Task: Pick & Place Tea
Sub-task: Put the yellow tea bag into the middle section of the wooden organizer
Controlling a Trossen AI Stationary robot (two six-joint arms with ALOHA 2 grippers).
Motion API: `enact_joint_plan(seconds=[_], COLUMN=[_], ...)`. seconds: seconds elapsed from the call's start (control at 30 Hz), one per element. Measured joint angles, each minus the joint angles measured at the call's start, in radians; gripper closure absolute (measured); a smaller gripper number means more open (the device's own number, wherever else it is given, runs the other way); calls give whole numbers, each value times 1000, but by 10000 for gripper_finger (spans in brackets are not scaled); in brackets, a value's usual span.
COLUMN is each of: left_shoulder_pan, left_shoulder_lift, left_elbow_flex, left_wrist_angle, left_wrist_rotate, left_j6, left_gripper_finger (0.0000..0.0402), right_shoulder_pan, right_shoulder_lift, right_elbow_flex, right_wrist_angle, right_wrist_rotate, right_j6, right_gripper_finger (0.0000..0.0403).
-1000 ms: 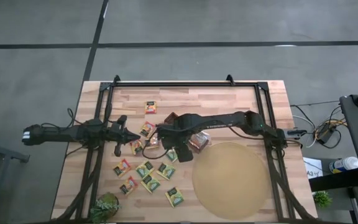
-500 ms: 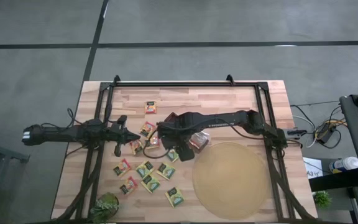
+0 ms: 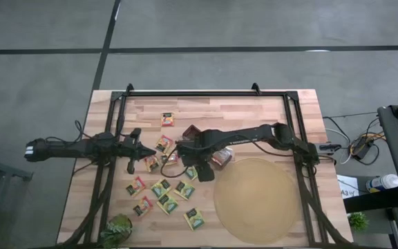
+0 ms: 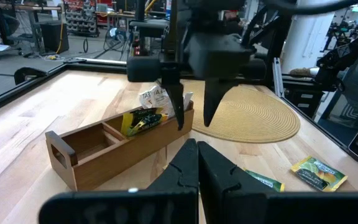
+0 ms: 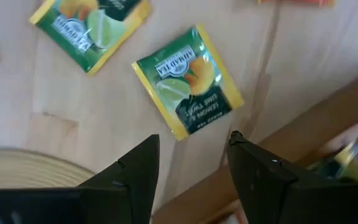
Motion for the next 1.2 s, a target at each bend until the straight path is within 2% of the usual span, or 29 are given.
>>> enact_joint_plan(seconds=[0.37, 0.53, 1.2], left_shoulder_pan=[0, 0, 0], left_shoulder_lift=[0, 0, 0], left_elbow_flex=[0, 0, 0], left_wrist_angle=[0, 0, 0], left_wrist_rotate=[0, 0, 0], left_j6=[0, 0, 0], left_gripper_finger=[402, 402, 402], right_shoulder_pan=[-4, -3, -3], right_shoulder_lift=[16, 18, 19], right_elbow_flex=[-13, -9, -49], right_wrist_angle=[10, 28, 73], right_wrist_rotate=[-4, -29, -21], right_j6=[266, 261, 280], right_gripper_finger=[218, 218, 218])
